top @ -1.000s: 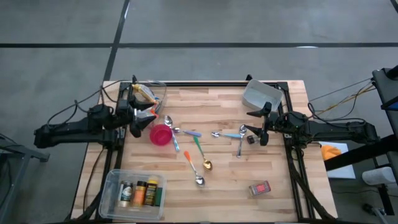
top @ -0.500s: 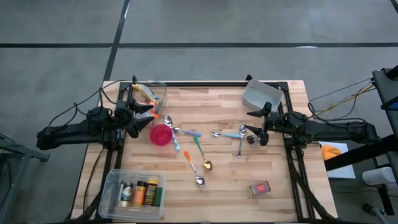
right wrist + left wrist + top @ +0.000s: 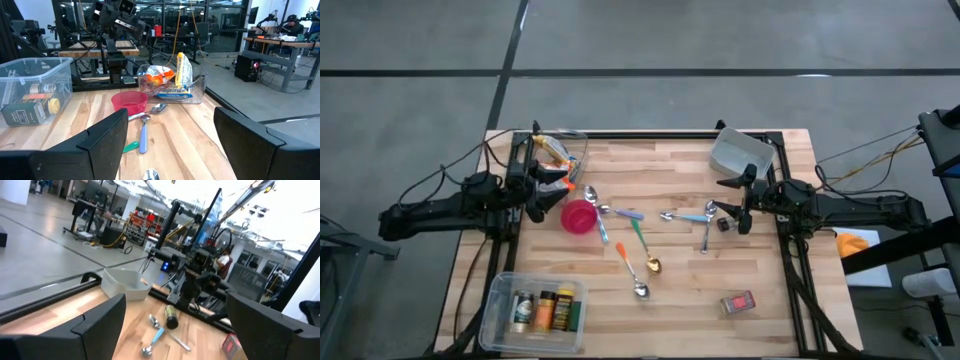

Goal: Pick & Place Food Item
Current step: Put the red seasoning can into the white bin

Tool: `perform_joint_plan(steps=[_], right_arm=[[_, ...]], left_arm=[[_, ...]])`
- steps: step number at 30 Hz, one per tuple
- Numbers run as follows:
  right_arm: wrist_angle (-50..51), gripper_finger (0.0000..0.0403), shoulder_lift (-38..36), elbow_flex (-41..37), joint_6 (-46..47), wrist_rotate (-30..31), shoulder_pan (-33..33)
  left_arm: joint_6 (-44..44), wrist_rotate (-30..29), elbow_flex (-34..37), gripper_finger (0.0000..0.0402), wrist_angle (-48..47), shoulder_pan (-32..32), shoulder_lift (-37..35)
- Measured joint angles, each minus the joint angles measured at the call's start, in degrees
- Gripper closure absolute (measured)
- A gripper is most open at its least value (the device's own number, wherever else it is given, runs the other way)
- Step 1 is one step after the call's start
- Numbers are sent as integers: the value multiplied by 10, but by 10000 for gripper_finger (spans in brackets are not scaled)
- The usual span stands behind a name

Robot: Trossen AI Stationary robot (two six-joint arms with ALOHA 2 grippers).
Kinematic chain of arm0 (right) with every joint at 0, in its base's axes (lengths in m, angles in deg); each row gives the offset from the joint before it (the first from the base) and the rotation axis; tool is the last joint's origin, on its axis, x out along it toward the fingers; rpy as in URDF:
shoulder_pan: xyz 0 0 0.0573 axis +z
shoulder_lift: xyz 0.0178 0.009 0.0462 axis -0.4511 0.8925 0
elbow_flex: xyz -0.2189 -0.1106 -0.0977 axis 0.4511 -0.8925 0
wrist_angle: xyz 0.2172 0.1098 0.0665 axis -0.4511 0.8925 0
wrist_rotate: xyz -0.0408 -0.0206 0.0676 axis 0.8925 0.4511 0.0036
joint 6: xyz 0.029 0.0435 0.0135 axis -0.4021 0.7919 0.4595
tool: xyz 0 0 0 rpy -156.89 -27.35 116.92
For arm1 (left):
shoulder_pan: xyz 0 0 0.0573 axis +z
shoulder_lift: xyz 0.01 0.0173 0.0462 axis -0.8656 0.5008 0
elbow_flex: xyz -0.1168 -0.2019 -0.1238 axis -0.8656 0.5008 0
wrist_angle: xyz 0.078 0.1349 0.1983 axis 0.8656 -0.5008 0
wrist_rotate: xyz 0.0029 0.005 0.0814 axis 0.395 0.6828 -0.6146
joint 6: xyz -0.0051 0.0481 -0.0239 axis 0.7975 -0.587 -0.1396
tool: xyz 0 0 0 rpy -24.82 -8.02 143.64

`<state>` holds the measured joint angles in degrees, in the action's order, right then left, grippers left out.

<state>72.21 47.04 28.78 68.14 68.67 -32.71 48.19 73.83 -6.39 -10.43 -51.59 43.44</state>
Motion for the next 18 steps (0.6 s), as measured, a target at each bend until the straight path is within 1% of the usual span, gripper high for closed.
perform_joint_plan(steps=[9, 18], right_arm=[[0, 113, 0, 0, 0, 0, 0], [0, 113, 0, 0, 0, 0, 0]], left_arm=[[-1, 0, 0, 55, -101, 0, 0], [-1, 0, 0, 55, -268, 0, 0]])
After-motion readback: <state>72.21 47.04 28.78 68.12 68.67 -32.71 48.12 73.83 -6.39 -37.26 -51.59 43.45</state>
